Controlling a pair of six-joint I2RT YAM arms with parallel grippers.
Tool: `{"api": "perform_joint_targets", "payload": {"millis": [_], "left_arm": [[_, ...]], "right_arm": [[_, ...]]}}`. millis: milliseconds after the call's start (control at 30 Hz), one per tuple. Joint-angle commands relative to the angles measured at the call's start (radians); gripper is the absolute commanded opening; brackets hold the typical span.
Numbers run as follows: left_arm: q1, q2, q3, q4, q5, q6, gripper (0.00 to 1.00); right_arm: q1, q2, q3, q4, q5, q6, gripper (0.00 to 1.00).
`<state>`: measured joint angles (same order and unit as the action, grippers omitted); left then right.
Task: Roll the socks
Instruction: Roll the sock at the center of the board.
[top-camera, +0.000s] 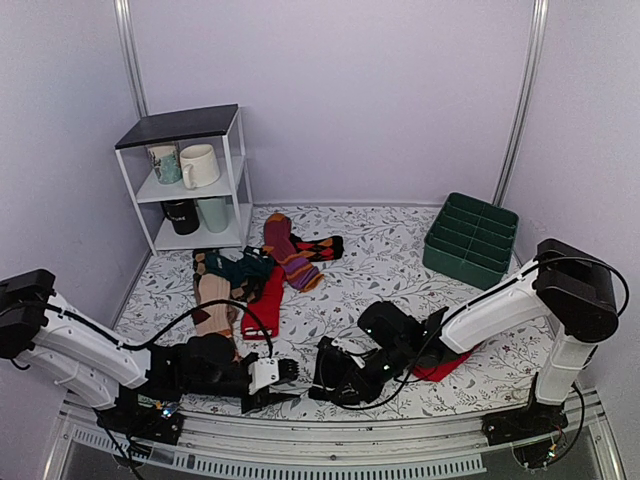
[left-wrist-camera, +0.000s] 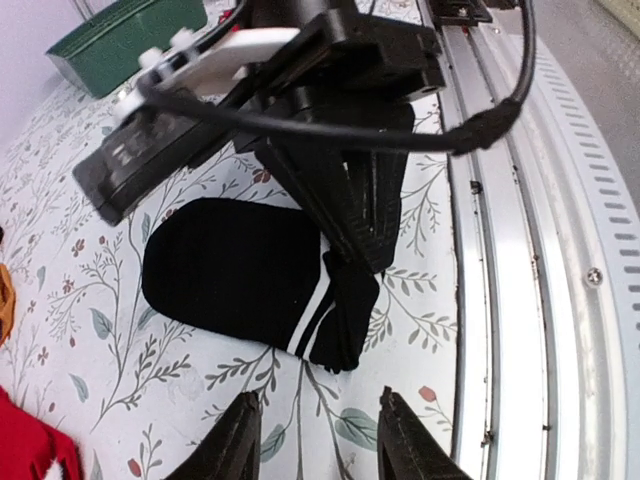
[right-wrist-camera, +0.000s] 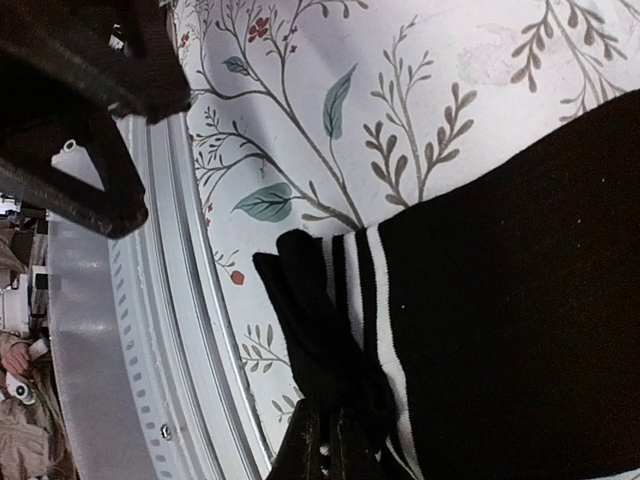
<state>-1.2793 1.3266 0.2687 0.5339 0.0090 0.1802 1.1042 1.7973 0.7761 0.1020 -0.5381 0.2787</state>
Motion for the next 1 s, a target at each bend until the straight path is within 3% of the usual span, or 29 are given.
{"api": "perform_joint_targets", "payload": {"millis": [0, 333, 567, 967], "left_arm": [[-0.024, 0.064, 0.043, 0.039, -0.034, 0.114, 0.41], [-0.043, 0.256, 0.171, 0.008, -0.004, 0.223, 0.43], [-0.068, 0.304, 0.203, -0.02, -0.006, 0.234, 0.43], [-0.121, 0.317, 0.191, 0.111, -0.107, 0.276, 0.43]], "right_arm": [[-0.028, 0.093, 0.02, -0.31, -0.009, 0.058, 0.0], [-0.076, 0.137, 0.059, -0.362, -0.095, 0.1, 0.0], [-0.105, 0.141, 0.074, -0.391, -0.125, 0.096, 0.0], [-0.112, 0.182, 0.103, -0.418, -0.156, 0.099, 0.0]]}}
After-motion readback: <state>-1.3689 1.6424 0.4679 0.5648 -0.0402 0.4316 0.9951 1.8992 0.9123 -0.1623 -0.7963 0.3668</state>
